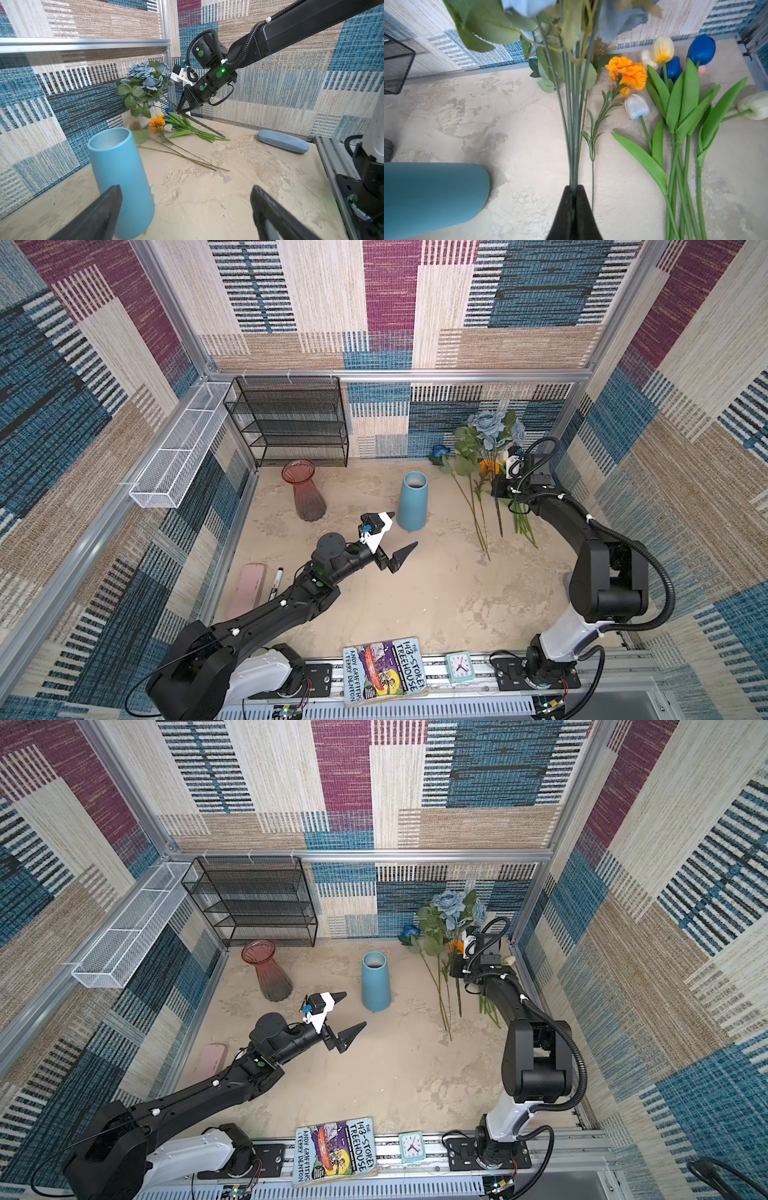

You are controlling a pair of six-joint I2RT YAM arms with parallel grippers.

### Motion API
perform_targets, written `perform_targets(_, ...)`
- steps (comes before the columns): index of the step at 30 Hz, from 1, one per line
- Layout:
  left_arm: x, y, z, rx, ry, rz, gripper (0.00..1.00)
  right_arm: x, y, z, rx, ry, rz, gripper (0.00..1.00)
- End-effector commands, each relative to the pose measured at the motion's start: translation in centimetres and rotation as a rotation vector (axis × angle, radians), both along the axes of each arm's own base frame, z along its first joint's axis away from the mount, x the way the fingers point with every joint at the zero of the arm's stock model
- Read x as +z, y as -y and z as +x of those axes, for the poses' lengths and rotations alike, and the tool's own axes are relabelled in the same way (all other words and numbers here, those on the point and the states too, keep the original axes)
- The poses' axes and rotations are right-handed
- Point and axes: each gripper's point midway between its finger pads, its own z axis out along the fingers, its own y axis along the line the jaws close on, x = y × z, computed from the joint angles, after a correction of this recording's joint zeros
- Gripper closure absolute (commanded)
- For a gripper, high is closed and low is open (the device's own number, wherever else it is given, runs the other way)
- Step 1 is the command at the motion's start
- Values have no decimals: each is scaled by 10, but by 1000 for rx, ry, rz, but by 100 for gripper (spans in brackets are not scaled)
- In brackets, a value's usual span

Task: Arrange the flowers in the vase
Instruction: 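Lift the blue-grey roses upright with the right gripper toward the light-blue vase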

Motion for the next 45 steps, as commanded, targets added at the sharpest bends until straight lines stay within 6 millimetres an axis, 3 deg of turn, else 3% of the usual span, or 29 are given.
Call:
perform_targets(1, 10, -2, 2, 18, 51, -1, 1, 18, 5, 1, -29, 60, -11, 96)
perform_targets(6, 12, -2, 1, 13, 55, -5, 1, 51, -3, -6, 16, 159, 6, 98)
perform_targets(9, 16, -4, 0, 19, 60, -17, 1, 96, -21, -16, 104, 299, 60, 100)
perform_targets(13, 26, -11, -1, 45, 91, -54, 1, 168, -62, -43, 278, 532, 153, 100)
perform_targets(17, 29, -17, 2, 82, 112, -71, 1, 238, -116, -86, 492, 806, 233, 100)
perform_targets(20, 28, -20, 2, 93, 114, -80, 1, 275, -146, -118, 629, 982, 309, 100)
perform_targets(24, 26, -20, 2, 92, 107, -78, 1, 302, -181, -148, 771, 1159, 384, 100)
perform_targets(27, 24, -21, 1, 94, 103, -75, 1, 316, -195, -153, 798, 1258, 409, 100)
perform_targets(32, 16, -21, 0, 91, 89, -54, 1, 318, -205, -131, 790, 1317, 464, 100)
perform_targets(38, 8, -22, -2, 89, 72, -42, 1, 300, -219, -100, 775, 1312, 507, 100)
perform_targets(45, 1, -20, -1, 85, 62, -19, 1, 262, -233, -77, 772, 1292, 482, 100)
